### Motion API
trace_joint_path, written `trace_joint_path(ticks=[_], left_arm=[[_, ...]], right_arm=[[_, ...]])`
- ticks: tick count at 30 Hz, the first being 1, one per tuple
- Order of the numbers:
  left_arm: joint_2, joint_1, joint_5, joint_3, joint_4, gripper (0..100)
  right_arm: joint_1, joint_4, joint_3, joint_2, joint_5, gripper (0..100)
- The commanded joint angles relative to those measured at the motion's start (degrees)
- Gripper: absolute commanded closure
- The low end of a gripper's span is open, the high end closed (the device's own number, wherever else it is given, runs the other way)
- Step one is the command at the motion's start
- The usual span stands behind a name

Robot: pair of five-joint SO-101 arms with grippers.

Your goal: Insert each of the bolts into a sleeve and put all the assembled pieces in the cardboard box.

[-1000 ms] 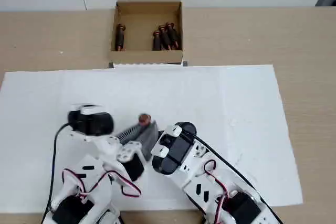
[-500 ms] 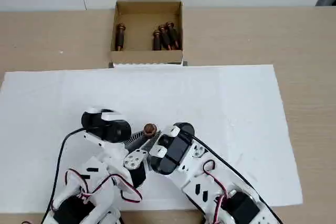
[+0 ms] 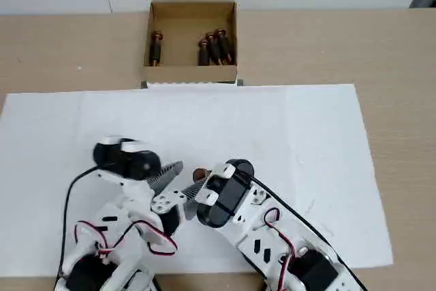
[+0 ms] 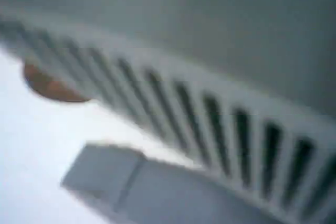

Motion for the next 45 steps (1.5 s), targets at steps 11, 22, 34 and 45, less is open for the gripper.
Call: trace_joint_path(ticks=[11,22,34,45], left_arm=[[-0.44,-5.54,-5.19,-9.45,-0.44,100],[-0.44,-22.15,-18.11,2.15,-0.35,99],[-0.44,-27.96,-22.24,12.09,-0.18,99],[-0.44,-32.79,-22.07,17.1,-0.09,99]], right_arm=[[-0.13,-1.89,-0.35,-0.66,0.79,99.5],[9.36,-1.98,-0.97,-0.66,0.44,99.5],[26.42,6.81,-8.62,-0.57,-10.99,99.5],[29.05,14.55,-19.78,0.04,-18.02,99.5]])
